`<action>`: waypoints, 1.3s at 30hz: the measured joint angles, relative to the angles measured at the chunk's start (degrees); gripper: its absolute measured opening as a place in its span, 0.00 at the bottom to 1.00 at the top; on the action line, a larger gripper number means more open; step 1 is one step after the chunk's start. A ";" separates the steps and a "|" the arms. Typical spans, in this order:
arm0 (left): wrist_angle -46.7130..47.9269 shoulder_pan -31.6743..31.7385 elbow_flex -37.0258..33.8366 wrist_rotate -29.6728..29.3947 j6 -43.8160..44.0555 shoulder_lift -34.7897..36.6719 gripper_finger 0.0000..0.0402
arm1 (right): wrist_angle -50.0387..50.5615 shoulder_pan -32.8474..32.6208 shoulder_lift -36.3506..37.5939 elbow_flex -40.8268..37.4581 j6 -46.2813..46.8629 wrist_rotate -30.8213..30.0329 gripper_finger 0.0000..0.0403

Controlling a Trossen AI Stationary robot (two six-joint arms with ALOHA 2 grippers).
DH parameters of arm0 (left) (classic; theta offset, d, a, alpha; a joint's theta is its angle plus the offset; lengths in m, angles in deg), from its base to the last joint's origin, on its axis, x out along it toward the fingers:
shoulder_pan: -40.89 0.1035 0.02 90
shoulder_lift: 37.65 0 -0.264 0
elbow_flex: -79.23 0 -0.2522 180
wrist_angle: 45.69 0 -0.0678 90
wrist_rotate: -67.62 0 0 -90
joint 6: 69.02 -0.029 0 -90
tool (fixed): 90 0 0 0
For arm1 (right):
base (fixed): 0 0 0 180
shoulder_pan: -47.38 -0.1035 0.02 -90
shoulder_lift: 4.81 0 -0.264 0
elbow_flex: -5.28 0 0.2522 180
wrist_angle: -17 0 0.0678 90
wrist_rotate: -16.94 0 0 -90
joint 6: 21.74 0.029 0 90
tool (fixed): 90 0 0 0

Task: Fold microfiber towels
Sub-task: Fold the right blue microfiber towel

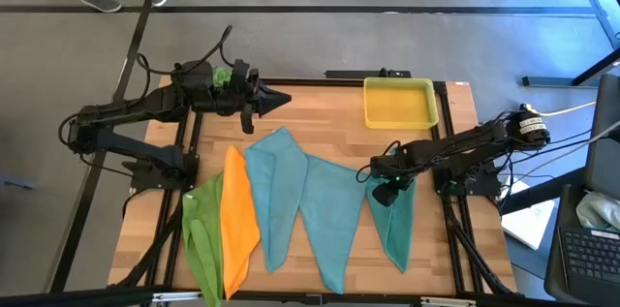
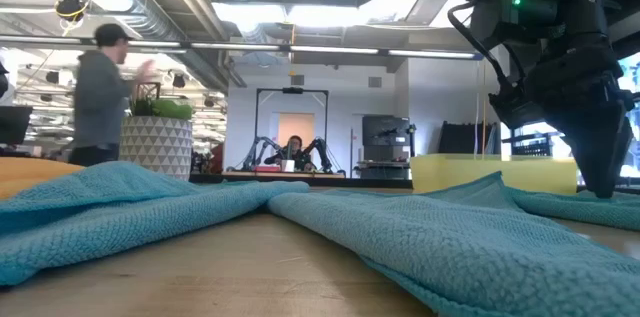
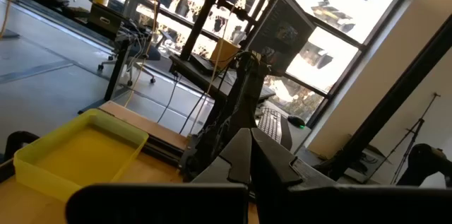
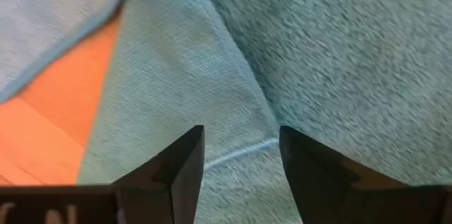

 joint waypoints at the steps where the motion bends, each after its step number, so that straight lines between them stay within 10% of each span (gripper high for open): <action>1: 0.00 -0.12 0.02 0.00 0.00 0.00 0.00 | 0.91 -0.01 0.11 0.00 -0.03 0.00 0.46; 39: 0.44 -0.21 0.02 -1.10 0.13 0.00 0.00 | -0.99 -0.04 0.32 -2.45 -1.80 2.43 0.46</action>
